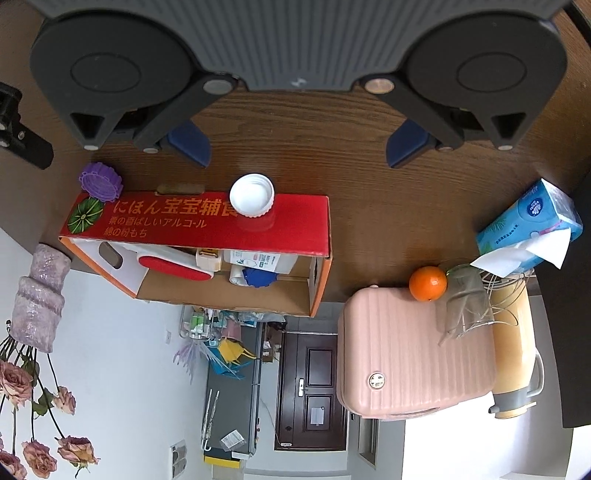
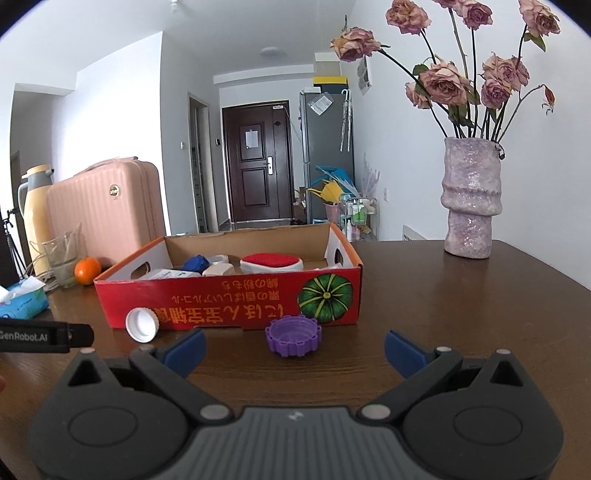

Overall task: Organize rigid objects
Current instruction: 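Close the right tool on the purple cap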

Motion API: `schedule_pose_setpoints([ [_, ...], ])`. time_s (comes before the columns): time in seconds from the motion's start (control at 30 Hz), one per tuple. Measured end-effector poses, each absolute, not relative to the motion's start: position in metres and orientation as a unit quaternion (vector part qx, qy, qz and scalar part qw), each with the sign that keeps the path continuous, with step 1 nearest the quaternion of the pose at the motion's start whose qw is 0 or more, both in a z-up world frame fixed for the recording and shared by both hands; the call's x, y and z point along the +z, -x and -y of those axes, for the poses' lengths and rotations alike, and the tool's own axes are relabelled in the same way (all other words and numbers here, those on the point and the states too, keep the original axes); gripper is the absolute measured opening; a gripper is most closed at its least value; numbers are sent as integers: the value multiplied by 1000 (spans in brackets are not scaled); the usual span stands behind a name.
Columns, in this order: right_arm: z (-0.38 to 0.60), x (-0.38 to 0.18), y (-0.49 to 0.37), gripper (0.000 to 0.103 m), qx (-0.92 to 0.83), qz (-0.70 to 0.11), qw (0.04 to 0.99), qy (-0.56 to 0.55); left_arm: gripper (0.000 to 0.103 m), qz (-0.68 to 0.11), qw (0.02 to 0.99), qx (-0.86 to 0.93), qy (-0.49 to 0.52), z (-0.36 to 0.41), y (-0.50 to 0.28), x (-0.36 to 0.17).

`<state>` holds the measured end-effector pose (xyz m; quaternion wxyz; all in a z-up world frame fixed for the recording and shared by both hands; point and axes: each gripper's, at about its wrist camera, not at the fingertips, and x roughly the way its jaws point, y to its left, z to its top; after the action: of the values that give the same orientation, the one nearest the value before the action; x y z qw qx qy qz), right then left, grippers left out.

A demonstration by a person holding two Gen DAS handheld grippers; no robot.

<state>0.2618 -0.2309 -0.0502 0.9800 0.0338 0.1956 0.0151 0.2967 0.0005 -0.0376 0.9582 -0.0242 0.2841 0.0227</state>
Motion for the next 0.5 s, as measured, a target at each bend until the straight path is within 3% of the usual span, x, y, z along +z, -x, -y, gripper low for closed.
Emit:
schedule_pose_setpoints([
  [0.5, 222, -54, -289, 103, 44, -225, 973, -20, 103, -305, 950, 36, 54, -13, -319, -40],
])
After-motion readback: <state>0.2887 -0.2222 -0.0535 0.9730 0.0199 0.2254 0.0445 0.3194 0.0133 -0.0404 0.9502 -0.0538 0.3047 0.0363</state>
